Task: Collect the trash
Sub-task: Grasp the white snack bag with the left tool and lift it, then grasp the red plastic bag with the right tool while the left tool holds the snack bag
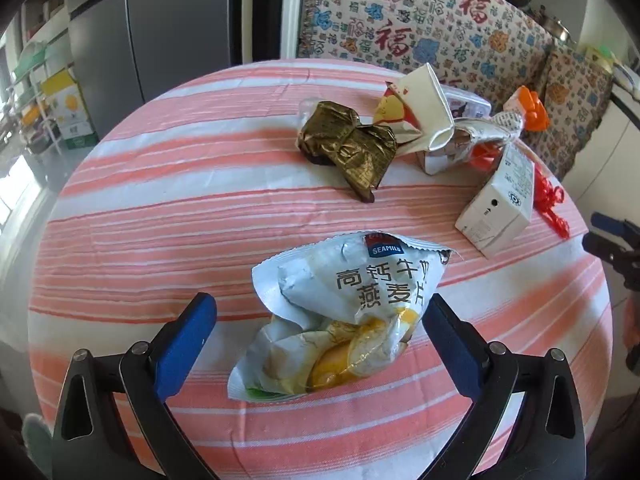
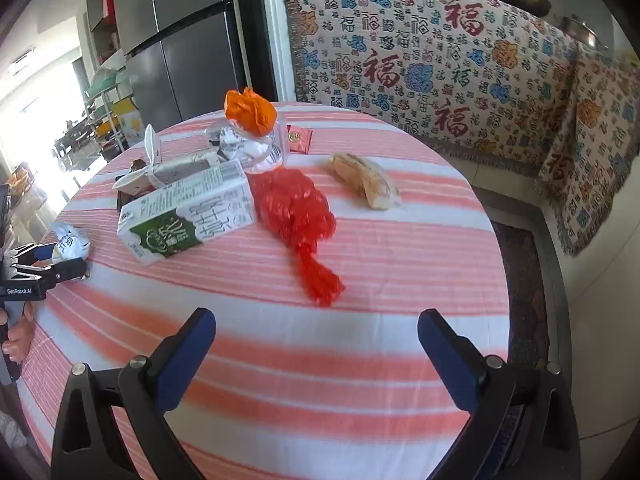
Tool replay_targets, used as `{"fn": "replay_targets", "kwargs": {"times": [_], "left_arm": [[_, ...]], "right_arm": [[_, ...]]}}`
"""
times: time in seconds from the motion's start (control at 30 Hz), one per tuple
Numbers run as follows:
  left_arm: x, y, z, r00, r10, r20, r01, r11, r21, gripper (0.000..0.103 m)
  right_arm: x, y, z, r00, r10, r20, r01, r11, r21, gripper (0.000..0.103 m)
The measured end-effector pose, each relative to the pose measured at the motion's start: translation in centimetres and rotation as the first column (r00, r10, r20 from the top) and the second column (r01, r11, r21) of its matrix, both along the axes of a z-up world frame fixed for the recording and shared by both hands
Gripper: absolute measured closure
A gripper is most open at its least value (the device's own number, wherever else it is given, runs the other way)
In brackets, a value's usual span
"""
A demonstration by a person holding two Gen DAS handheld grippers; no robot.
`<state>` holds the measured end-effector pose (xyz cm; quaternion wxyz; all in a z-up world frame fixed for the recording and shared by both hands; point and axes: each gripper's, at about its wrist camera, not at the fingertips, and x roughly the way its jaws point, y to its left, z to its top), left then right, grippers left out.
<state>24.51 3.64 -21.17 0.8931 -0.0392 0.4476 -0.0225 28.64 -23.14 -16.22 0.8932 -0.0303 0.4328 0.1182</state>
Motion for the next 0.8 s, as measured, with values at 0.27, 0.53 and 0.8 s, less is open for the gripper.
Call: {"fn": "replay_targets", "kwargs": {"times": [0.27, 0.53, 0.8], "left_arm": [[-0.6, -0.5, 0.1, 0.999, -0.035, 0.018, 0.034, 0.998, 0.055, 0.006], [-1.5, 0.8, 1.7, 0.999, -0.026, 0.043, 0.025, 0.999, 0.027, 0.01], [-2.6, 0.2, 1.9, 0.987, -0.156, 0.027, 0.158, 0.983, -0.098, 0.005]], "right_arm": [[8.1, 4.2, -1.7, 0.99, 0.124, -0.069, -0.132, 0.981, -0.139, 0.03], [2.4, 1.0, -1.3, 0.969, -0.017, -0.247, 0.037, 0.996, 0.078, 0.055], [-2.0, 1.8, 0.1, 0.968, 0.018, -0.251, -0.006, 0.999, 0.048, 0.039]]}}
